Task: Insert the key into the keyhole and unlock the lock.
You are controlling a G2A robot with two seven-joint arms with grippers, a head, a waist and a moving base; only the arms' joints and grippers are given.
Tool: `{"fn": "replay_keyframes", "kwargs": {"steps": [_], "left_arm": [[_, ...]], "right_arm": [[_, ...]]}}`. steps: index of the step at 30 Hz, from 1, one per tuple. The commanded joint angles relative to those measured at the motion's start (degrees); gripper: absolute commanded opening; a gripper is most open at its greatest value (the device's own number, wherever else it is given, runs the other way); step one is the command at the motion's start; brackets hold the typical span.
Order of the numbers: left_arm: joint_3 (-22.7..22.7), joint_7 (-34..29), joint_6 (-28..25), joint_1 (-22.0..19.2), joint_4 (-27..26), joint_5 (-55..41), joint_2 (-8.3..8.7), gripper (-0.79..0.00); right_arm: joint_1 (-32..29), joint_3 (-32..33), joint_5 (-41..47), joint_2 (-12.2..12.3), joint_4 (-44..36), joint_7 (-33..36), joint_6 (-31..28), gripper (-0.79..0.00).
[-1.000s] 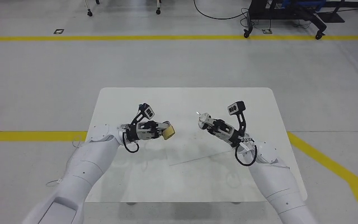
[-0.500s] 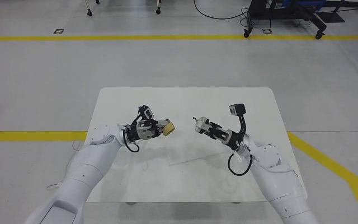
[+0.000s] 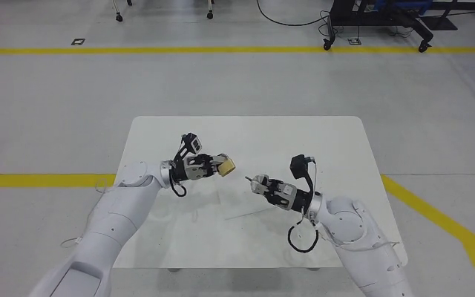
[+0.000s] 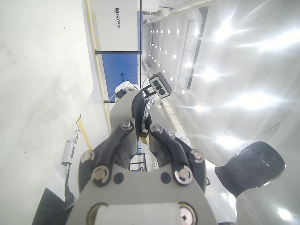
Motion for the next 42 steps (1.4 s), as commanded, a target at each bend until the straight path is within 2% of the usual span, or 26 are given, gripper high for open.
{"fn": "replay_keyframes", "kwargs": {"steps": [1, 7, 9, 19, 20, 23, 27, 31, 33, 38, 42], "left_arm": [[0.0, 0.3, -0.6, 0.0, -0.3, 1.1, 0.01, -0.785], [0.0, 2.1, -2.5, 0.2, -1.2, 3.8, -0.07, -0.785], [-0.3, 2.4, -3.3, 0.4, -1.6, 3.4, -0.12, -0.785], [-0.4, 2.5, -3.2, 0.5, -1.6, 3.2, -0.14, -0.785], [-0.4, 3.0, -3.2, 0.7, -1.7, 3.6, -0.12, -0.785], [0.4, 9.9, -2.4, 1.6, -4.1, 10.3, 0.21, -0.785], [-0.5, 14.7, 1.2, 2.5, -8.2, 13.5, 0.85, -0.785], [-1.3, 16.5, 7.0, 3.4, -11.8, 15.5, 1.45, -0.785], [-1.4, 17.1, 9.9, 3.6, -13.0, 16.6, 1.65, -0.785], [-1.4, 18.2, 15.9, 3.4, -15.0, 18.1, 1.81, -0.785], [-1.6, 17.2, 20.2, 2.2, -14.1, 16.4, 1.60, -0.785]], "right_arm": [[-0.1, 0.0, -0.3, 0.0, -0.3, -0.4, 0.3, -0.785], [-1.1, -0.2, 0.5, 0.1, -1.5, -1.3, 1.6, -0.785], [-1.5, -1.1, 3.5, 0.1, -1.9, 0.0, 1.6, -0.785], [-1.5, -1.1, 3.5, 0.1, -1.9, 0.0, 1.6, -0.785], [-1.5, -1.1, 3.5, 0.1, -1.9, 0.0, 1.6, -0.785], [-1.5, -1.1, 3.5, 0.1, -1.9, 0.0, 1.6, -0.785], [-3.0, -2.1, 9.3, -0.1, -2.8, 0.1, 3.8, -0.785], [-2.4, -3.2, 25.0, -0.4, -2.2, 5.3, 12.4, -0.785], [-1.6, -3.2, 29.8, -0.4, -1.6, 8.2, 15.8, -0.785], [-1.2, -2.3, 34.5, -0.4, -1.0, 8.9, 21.3, -0.785], [-1.5, -1.4, 36.0, -0.2, -1.5, 9.6, 25.4, -0.785]]}}
